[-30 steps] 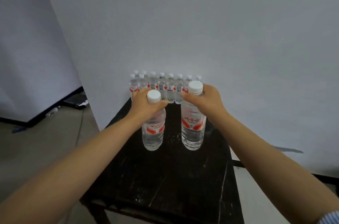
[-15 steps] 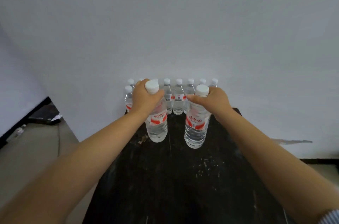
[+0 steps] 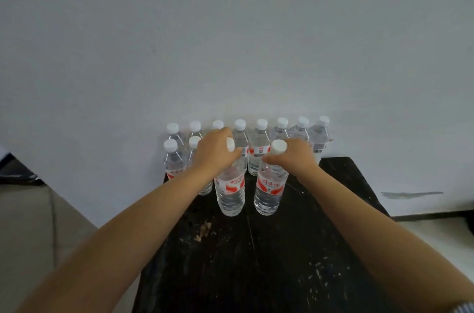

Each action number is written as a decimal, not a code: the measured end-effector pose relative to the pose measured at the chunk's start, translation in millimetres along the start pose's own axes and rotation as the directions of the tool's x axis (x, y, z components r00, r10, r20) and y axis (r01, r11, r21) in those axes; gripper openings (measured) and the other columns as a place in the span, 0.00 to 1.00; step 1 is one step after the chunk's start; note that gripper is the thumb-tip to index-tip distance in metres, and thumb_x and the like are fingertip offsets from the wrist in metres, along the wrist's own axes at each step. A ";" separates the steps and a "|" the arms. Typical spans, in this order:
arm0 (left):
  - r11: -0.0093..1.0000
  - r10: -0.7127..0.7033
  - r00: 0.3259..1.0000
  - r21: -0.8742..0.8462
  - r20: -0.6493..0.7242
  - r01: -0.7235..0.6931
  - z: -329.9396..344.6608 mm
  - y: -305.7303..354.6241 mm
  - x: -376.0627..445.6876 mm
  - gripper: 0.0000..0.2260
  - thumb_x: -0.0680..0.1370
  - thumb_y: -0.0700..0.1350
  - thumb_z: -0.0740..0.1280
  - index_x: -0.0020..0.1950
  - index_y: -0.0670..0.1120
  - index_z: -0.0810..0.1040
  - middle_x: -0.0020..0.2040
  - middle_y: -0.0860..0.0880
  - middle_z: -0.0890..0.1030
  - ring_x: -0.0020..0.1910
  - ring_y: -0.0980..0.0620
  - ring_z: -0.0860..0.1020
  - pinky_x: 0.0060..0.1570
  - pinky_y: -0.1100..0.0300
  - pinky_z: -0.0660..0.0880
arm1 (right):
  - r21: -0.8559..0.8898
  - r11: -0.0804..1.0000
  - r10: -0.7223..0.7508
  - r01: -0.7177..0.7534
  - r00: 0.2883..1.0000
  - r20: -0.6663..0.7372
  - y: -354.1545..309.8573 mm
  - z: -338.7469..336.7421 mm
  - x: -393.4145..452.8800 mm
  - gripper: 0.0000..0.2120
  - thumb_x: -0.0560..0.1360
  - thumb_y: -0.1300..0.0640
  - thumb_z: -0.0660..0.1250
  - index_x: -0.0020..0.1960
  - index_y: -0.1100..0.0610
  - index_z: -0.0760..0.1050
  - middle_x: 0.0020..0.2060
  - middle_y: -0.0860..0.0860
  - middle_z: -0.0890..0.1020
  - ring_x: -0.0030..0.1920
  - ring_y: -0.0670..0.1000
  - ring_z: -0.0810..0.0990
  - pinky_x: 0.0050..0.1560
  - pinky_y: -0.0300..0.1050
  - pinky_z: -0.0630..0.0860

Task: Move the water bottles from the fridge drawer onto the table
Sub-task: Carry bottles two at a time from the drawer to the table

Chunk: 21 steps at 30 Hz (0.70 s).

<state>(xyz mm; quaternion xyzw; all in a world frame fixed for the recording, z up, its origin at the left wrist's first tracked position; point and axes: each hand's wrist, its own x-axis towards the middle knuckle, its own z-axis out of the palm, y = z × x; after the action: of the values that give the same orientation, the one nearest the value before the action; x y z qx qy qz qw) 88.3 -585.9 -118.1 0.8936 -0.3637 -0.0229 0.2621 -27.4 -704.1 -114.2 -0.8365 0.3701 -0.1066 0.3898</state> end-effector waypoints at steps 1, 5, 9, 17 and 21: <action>1.000 0.012 0.999 0.015 0.032 -0.013 4.1 -3.6 8.2 0.10 0.74 0.48 0.68 0.44 0.46 0.67 0.44 0.50 0.71 0.44 0.50 0.71 0.41 0.60 0.64 | -0.029 0.999 -0.014 0.015 1.000 0.023 2.5 3.3 9.6 0.14 0.67 0.55 0.73 0.49 0.61 0.77 0.48 0.57 0.83 0.50 0.55 0.81 0.51 0.49 0.79; 0.995 0.051 0.990 0.080 0.130 -0.062 19.8 -16.7 36.5 0.08 0.75 0.46 0.67 0.45 0.46 0.69 0.46 0.48 0.72 0.47 0.48 0.74 0.42 0.60 0.65 | -0.079 0.995 -0.055 0.062 0.995 0.079 12.9 17.0 40.4 0.16 0.66 0.59 0.74 0.52 0.61 0.76 0.51 0.57 0.81 0.53 0.56 0.79 0.54 0.50 0.78; 0.988 0.032 0.983 0.143 0.182 -0.059 35.9 -32.3 59.5 0.09 0.76 0.46 0.66 0.51 0.42 0.78 0.55 0.43 0.76 0.51 0.45 0.77 0.45 0.56 0.70 | -0.097 0.991 -0.082 0.095 0.987 0.135 21.0 31.8 63.4 0.11 0.67 0.61 0.73 0.47 0.62 0.77 0.42 0.55 0.81 0.47 0.54 0.79 0.49 0.47 0.78; 0.987 -0.013 0.986 0.161 0.165 -0.014 54.7 -47.9 78.0 0.09 0.76 0.46 0.66 0.50 0.41 0.79 0.56 0.42 0.76 0.52 0.44 0.77 0.46 0.56 0.71 | -0.129 0.977 -0.146 0.171 0.972 0.184 28.4 51.1 91.2 0.08 0.68 0.60 0.71 0.45 0.60 0.76 0.40 0.52 0.75 0.44 0.51 0.74 0.42 0.42 0.70; 0.982 -0.018 0.981 0.187 0.194 -0.019 56.4 -51.7 81.0 0.10 0.76 0.45 0.67 0.53 0.42 0.79 0.58 0.42 0.76 0.55 0.44 0.76 0.49 0.55 0.72 | -0.174 0.964 -0.159 0.203 0.959 0.236 24.0 53.7 98.7 0.12 0.68 0.60 0.71 0.33 0.53 0.68 0.31 0.45 0.70 0.41 0.50 0.71 0.32 0.33 0.63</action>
<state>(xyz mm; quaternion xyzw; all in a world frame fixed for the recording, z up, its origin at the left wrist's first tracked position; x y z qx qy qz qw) 167.7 -634.0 -179.6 0.9076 -0.3885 -0.0757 0.1398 54.3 -752.8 -178.7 -0.9079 0.2551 -0.0119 0.3325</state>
